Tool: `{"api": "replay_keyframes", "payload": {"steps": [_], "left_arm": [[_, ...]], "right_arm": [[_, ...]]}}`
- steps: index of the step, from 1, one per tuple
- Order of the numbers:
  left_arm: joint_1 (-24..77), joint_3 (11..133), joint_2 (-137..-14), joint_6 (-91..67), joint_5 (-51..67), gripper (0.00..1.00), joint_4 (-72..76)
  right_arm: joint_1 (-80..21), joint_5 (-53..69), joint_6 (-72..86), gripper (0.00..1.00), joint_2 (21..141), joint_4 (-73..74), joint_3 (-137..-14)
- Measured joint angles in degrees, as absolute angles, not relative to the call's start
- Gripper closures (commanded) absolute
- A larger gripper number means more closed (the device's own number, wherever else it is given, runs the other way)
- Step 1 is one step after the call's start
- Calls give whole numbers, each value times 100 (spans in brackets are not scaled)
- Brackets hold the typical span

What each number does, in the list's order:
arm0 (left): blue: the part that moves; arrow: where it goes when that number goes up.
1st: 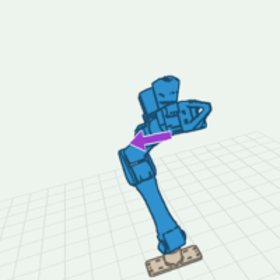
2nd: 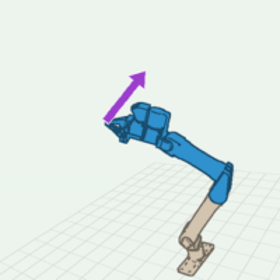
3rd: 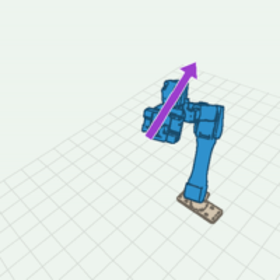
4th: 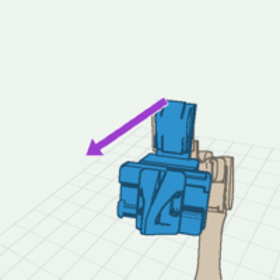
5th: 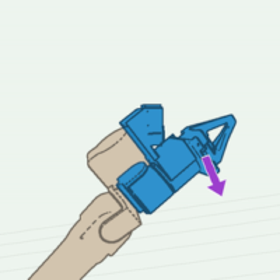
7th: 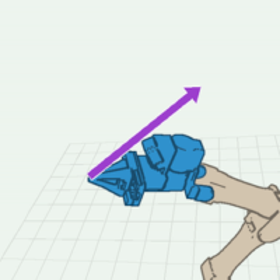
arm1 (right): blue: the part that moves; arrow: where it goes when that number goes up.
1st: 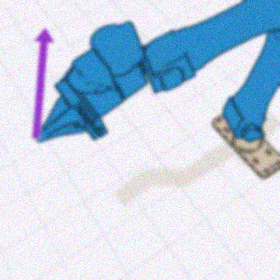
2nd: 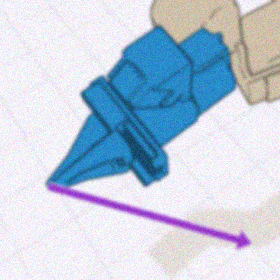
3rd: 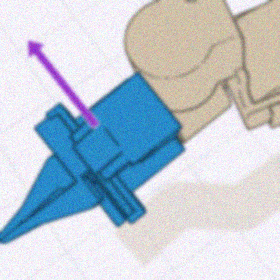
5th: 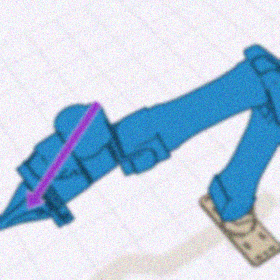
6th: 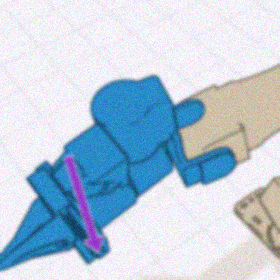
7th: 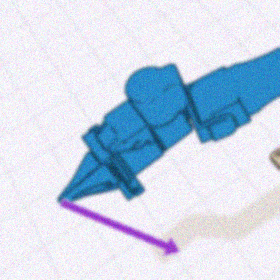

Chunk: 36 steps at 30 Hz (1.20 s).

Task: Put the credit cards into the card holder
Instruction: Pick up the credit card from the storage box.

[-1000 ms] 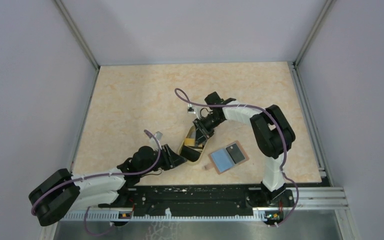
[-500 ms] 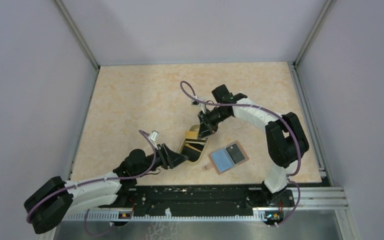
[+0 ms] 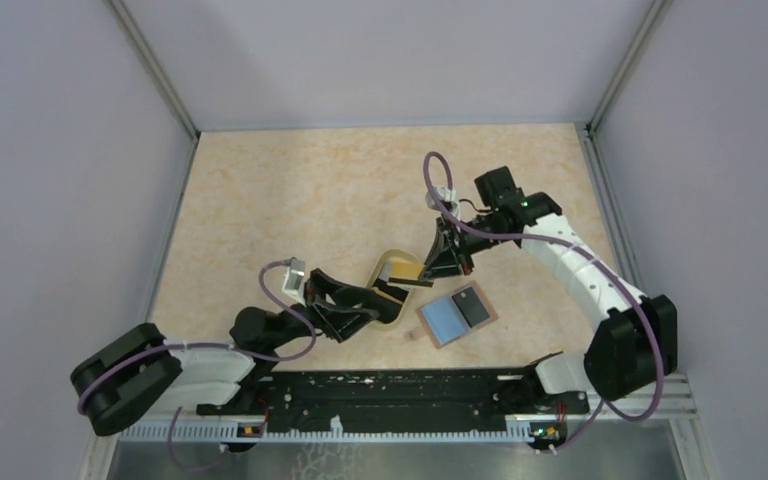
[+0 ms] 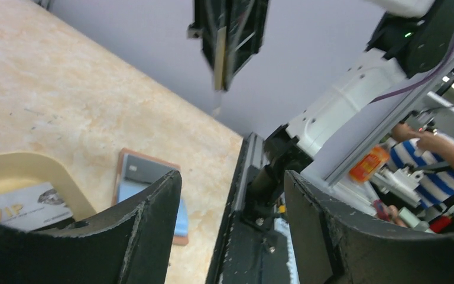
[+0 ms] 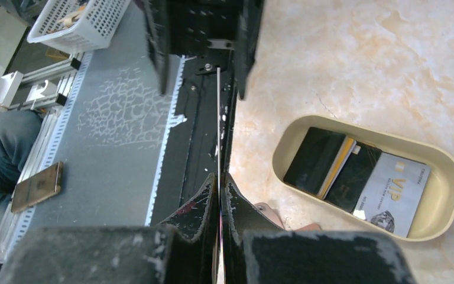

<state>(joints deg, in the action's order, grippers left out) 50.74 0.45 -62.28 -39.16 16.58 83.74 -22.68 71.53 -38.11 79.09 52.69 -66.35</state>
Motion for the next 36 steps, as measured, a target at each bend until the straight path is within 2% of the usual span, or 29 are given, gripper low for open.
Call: {"api": "replay_keyframes", "payload": {"steps": [3, 7, 18, 22, 24, 29, 31, 36], "left_arm": [[5074, 45, -6816, -3653, 1769, 27, 8667], [5100, 169, -7275, -3417, 1872, 28, 8722], [5494, 921, -7957, -2991, 1988, 39, 8823], [5522, 1022, -8093, -2985, 1973, 46, 8820], [5527, 1059, -8090, -2980, 1962, 54, 8827], [5527, 1081, -8051, -2976, 1911, 80, 8829], [5527, 1114, -8044, -2991, 1868, 81, 8829], [5527, 1149, -8044, -3041, 1756, 79, 8829]], "right_arm": [[-2217, 7408, -3918, 100, 7585, 5258, -6436], [-2206, 7647, -3909, 100, 7365, 5148, -6176], [-2200, 7839, -3448, 100, 7349, 4539, -5813], [-2198, 7874, -3299, 100, 7349, 4362, -5686], [-2198, 7881, -3240, 100, 7352, 4278, -5627], [-2200, 7861, -3190, 100, 7365, 4230, -5612], [-2200, 7859, -3188, 100, 7367, 4202, -5592], [-2213, 7782, -3192, 100, 7376, 4178, -5586]]}}
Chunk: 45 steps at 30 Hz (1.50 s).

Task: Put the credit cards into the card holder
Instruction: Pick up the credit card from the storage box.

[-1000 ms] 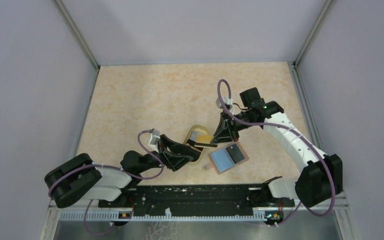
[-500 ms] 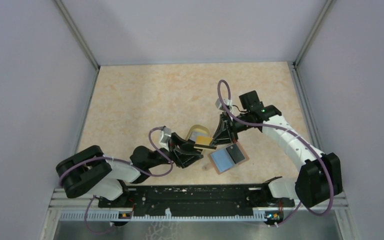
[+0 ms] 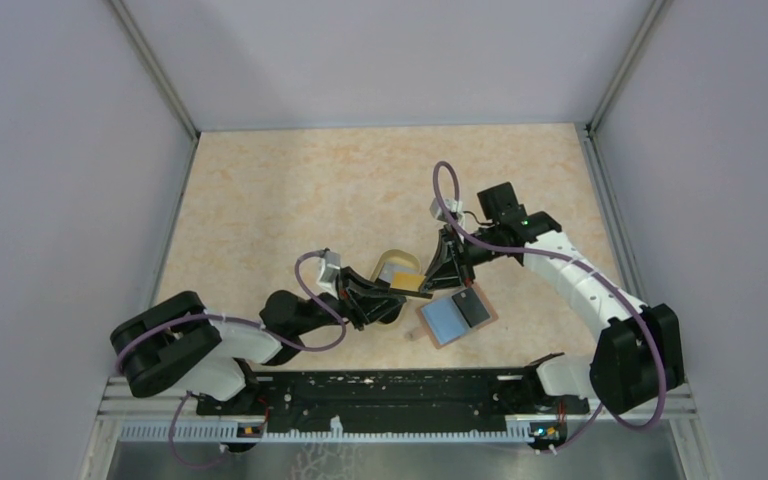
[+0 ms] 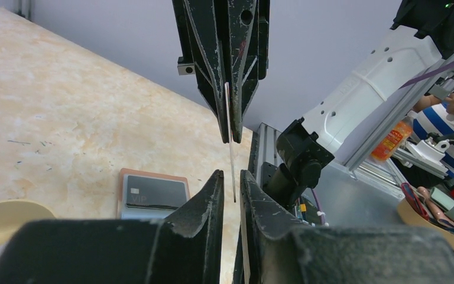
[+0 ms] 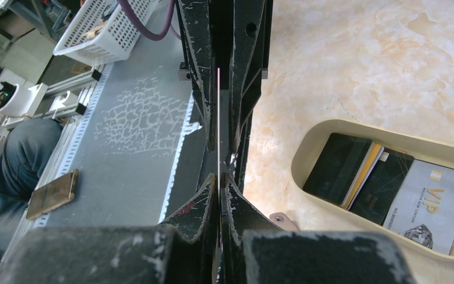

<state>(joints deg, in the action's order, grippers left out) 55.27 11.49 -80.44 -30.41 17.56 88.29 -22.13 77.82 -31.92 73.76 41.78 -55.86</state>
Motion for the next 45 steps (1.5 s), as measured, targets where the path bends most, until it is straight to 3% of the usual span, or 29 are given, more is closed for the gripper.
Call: {"api": "replay_keyframes", "payload": {"steps": [10, 11, 12, 14, 19, 22, 32, 37, 45], "left_arm": [[5527, 1153, -8025, -3089, 1754, 85, 8827], [5527, 1153, -8012, -3092, 1754, 88, 8827], [5527, 1153, -8003, -3098, 1754, 99, 8827], [5524, 1155, -7981, -3111, 1752, 100, 8818], [5524, 1186, -7907, -3122, 1791, 100, 8702], [5527, 1503, -7579, -3061, 1911, 100, 7929], [5402, 3422, -7505, -2333, 2908, 100, 3465], [5321, 3946, -7682, -1844, 3277, 100, 2001], [5310, 4329, -7706, -1310, 3625, 100, 773]], "right_arm": [[-2316, 7631, -3260, 99, 7456, 4182, -5586], [-2322, 7631, -3269, 99, 7461, 4185, -5586], [-2329, 7631, -3282, 99, 7467, 4185, -5586], [-2351, 7636, -3293, 96, 7470, 4204, -5586], [-2381, 7529, -3369, 56, 7476, 4311, -5588], [-2394, 7387, -3562, 49, 7478, 4466, -5594], [-2440, 7076, -4292, 49, 7505, 5116, -5686], [-2458, 6982, -4560, 51, 7516, 5336, -5830], [-2661, 6755, -5089, 72, 7944, 5841, -6016]]}}
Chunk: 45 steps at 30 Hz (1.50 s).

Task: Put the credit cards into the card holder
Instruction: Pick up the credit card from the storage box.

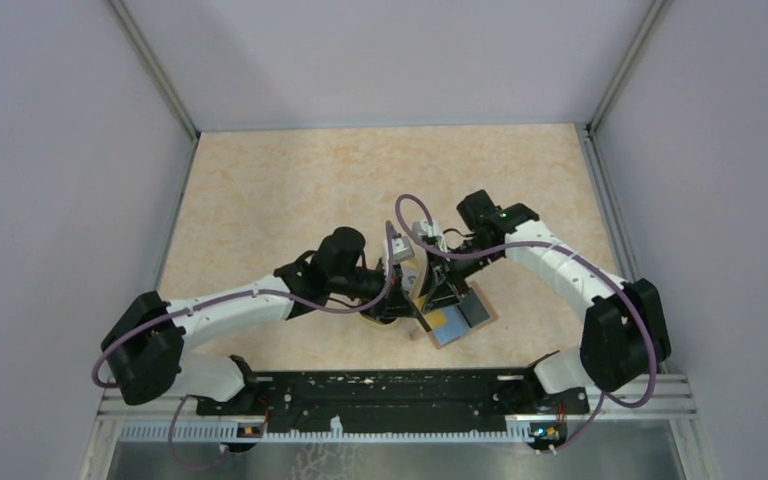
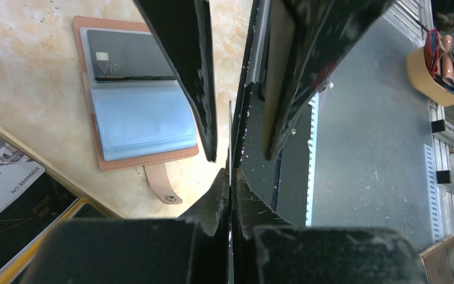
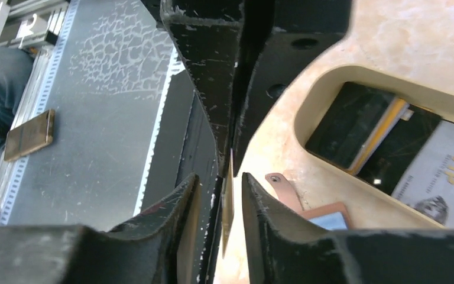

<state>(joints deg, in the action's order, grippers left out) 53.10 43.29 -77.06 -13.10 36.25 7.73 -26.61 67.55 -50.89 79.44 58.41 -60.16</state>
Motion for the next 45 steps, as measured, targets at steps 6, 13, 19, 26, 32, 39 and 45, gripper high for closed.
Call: {"api": "replay_keyframes", "payload": {"steps": [6, 13, 19, 26, 32, 39, 45], "left_arm": [[5284, 4471, -7773, -1114, 3760, 100, 410], [5273, 4508, -7710, -1083, 3708, 63, 338], [5277, 3618, -6643, -1179, 2961, 26, 967], [5304, 2067, -5347, -1527, 1855, 34, 1798], [5937, 2606, -6071, -2115, -69, 39, 1107], [6952, 4827, -8372, -2471, -1990, 40, -202], [7030, 6337, -9979, -2720, -2936, 44, -1398]], "right_arm": [[-2897, 6573, -5177, 92, 8145, 5944, -6025], [-2886, 6528, -5321, 100, 8165, 5968, -6117], [-2797, 6558, -5358, 100, 8202, 6248, -6335], [-2147, 6473, -4886, 100, 8095, 6049, -6342], [-1107, 6064, -3583, 100, 7616, 4849, -6073], [-576, 5795, -2720, 100, 7354, 4045, -5848], [-493, 5789, -2519, 100, 7354, 3863, -5848]]}}
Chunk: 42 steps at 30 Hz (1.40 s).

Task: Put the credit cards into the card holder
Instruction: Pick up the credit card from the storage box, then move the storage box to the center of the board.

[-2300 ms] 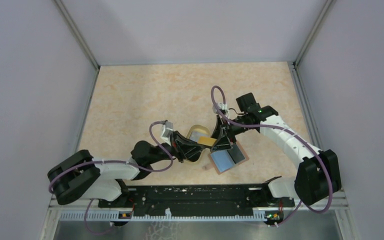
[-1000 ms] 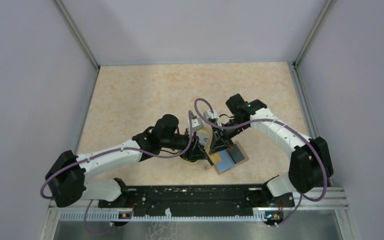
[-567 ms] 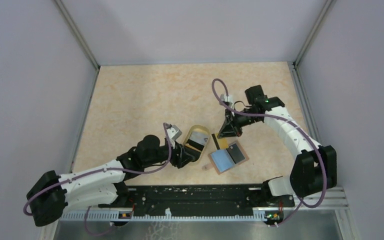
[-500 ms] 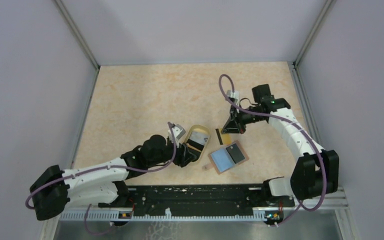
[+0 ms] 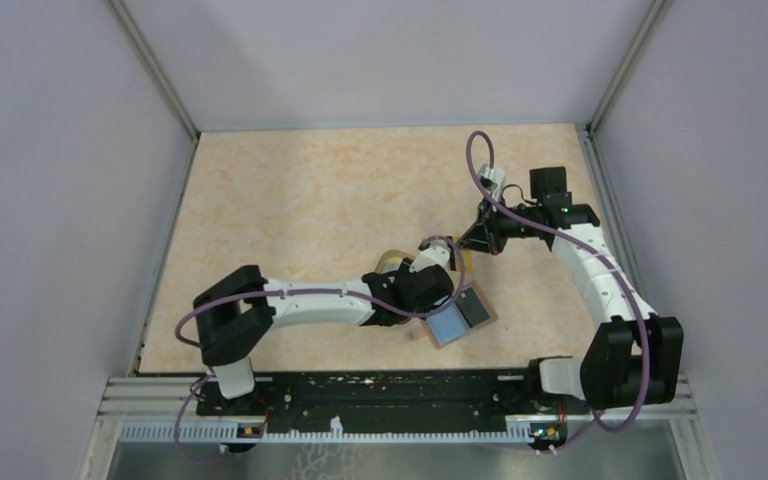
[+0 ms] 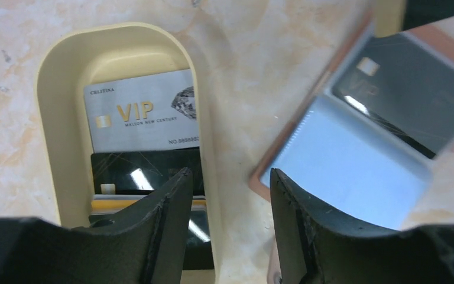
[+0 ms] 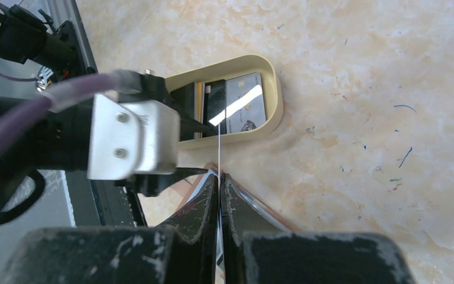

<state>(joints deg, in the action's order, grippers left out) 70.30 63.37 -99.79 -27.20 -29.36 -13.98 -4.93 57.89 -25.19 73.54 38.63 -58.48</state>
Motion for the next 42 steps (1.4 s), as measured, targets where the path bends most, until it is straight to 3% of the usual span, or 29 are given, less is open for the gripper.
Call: {"api": "replay_keyframes", "payload": {"steps": [12, 19, 28, 35, 42], "left_arm": [[6840, 6838, -10704, -2770, -3371, 68, -2373], [6490, 6788, -10639, -2779, -3201, 73, -2405], [5673, 6213, -9942, -2587, -2891, 71, -2399], [5352, 5841, -9338, -2443, -2703, 51, -2327], [5363, 5096, -8119, -2467, -1780, 49, -1651]], "right_arm": [[-471, 5824, -2480, 100, 7354, 3854, -5848], [-471, 5837, -2480, 100, 7354, 3854, -5848], [-471, 5911, -2482, 100, 7384, 3861, -5848], [-471, 6104, -2602, 100, 7723, 3959, -5848], [-471, 6132, -2746, 100, 7959, 4077, -5822]]}}
